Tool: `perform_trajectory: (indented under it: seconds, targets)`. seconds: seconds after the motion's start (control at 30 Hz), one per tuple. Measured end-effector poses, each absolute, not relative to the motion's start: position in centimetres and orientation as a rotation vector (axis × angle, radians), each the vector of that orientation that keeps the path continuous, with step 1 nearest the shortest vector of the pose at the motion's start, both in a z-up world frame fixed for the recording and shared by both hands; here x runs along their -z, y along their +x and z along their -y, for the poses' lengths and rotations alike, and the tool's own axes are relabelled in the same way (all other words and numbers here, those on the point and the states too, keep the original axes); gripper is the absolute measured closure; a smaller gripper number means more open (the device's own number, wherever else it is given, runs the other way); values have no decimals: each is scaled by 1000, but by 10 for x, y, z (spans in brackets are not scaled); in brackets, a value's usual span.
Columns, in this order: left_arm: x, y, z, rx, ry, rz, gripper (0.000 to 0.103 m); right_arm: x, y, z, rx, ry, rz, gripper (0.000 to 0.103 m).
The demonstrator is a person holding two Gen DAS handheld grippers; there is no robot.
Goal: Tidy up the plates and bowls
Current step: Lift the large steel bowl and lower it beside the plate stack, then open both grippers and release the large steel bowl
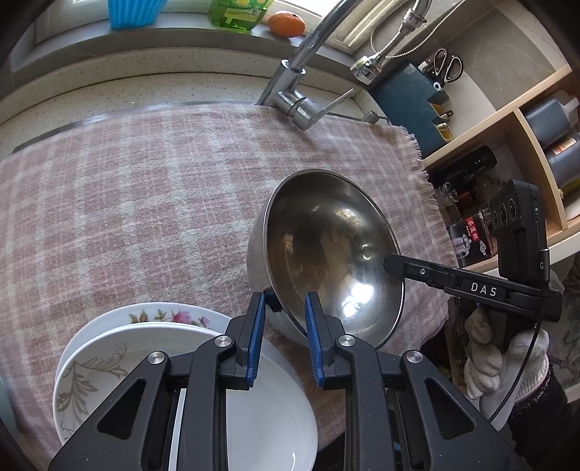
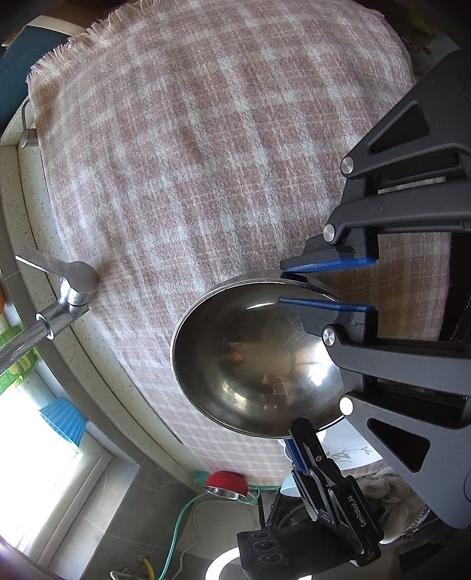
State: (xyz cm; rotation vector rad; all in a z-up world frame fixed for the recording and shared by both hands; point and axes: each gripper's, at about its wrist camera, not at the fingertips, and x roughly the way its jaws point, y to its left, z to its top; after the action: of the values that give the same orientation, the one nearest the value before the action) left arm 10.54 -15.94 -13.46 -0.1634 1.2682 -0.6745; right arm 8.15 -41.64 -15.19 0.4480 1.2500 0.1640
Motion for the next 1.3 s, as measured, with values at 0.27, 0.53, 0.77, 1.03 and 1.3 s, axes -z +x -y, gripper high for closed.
perform_trajectory:
  seconds: [0.27,0.53,0.77,1.03,1.3]
  targets:
    - [140,103,157,661,-172,-1283,83,150,81,415,-170,452,-1238,87]
    - [137,103,150,644,-180,-1275,83,146,81,411,-167,436,-1227,85]
    - [128,106,136,624,-195,-1244,81,132,84,410,-173,431,-1191,72]
    - [108,106,106,601,-259,-1190,81,109,91,393,-207,429,-1135,68]
    - [90,110,51,517,-342,-1112,81,81,103,358,-210,344,-1068,68]
